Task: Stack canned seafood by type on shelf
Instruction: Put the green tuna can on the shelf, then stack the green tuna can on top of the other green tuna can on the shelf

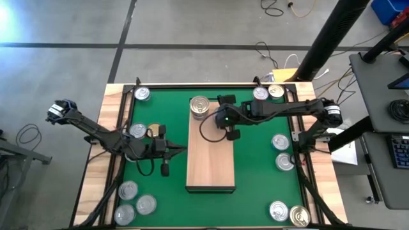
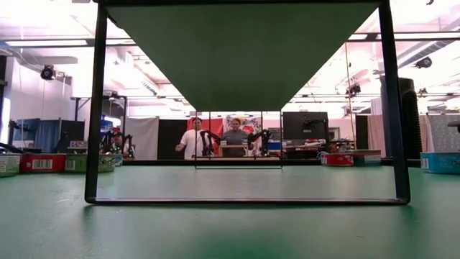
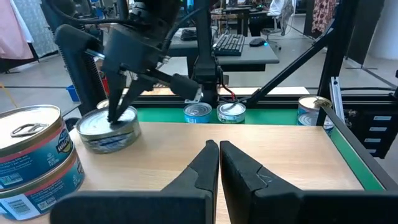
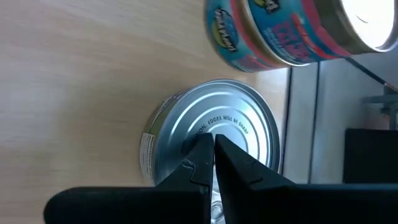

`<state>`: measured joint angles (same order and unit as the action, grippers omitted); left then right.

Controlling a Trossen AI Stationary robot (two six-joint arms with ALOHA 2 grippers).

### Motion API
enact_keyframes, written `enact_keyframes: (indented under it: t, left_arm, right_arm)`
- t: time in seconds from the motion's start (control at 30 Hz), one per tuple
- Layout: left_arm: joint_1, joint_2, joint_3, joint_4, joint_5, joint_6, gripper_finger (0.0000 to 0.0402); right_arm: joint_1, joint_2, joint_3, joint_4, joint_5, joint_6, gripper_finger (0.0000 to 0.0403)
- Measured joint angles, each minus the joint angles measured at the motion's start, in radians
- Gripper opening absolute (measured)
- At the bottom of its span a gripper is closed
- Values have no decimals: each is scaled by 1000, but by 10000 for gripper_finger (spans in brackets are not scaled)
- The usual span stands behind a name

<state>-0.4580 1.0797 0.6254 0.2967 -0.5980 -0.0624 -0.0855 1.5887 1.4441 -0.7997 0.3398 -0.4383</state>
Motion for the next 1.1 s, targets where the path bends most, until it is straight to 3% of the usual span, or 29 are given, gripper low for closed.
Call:
enact_keyframes:
  t: [0.37, 0.73, 0.93, 1.03, 1.1]
  left_arm:
    - [0, 5, 0, -2, -31, -21, 0]
    - [-12, -1, 0, -65, -32, -31, 0]
    - [-181, 4, 43, -291, -69, -95, 0]
    - [-293, 13, 112, -511, -151, -260, 0]
    - [-352, 23, 169, -729, -173, -454, 0]
  right_arm:
    - [-72, 13, -3, 119, -2, -73, 9]
    - [-5, -81, 3, 123, 1, -20, 9]
    - [163, -145, -3, 134, 4, 110, 9]
    - [287, -145, -6, 138, 82, 150, 9]
    - [372, -133, -10, 143, 168, 167, 9]
